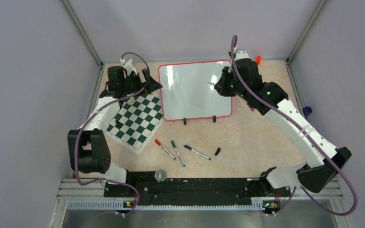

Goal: Write a sentence on the whiteboard
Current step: Hold the whiteboard on the whiteboard stand.

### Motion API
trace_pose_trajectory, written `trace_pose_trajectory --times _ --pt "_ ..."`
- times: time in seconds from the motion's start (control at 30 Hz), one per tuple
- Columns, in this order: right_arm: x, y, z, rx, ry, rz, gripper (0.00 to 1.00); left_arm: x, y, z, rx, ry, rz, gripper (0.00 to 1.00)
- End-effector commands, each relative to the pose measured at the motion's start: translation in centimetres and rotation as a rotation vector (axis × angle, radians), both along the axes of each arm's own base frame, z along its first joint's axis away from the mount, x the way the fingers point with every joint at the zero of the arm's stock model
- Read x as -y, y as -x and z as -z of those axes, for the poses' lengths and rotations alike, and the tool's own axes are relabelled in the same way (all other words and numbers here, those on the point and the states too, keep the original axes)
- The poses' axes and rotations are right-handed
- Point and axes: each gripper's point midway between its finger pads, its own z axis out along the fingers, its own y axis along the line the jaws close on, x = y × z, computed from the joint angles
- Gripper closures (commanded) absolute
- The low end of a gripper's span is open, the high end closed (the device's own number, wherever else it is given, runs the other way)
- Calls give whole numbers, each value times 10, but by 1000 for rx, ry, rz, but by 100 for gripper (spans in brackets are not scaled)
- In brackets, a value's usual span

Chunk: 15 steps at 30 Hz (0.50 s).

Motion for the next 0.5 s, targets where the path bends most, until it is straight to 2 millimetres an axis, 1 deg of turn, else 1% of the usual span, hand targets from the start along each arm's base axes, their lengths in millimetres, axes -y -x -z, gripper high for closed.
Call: trace_pose_trajectory --times 0.0,0.03,0.07,0.2,0.27,0.37,0.4,0.47 --pt "-19 -24 -52 159 -81 -43 100 -6 -8 -4 104 24 74 4" --pt "-20 -27 -52 161 -75 -44 100 -6 -12 -7 131 33 87 1" --pt "-21 -29 -52 162 -70 -43 100 -4 -12 -4 126 40 106 1" --pt "-23 -35 -49 157 -60 -34 100 11 -4 -9 147 92 290 1" --pt "-25 -37 -47 152 -58 -36 100 11 -4 1 84 108 283 1" --pt "-25 -38 -45 147 -58 -34 100 14 -2 14 56 137 308 1" --pt "-26 -37 -46 149 -60 -37 100 15 -2 16 43 157 308 1" --pt "-24 -35 -48 154 -58 -42 100 18 -2 15 33 205 336 1"
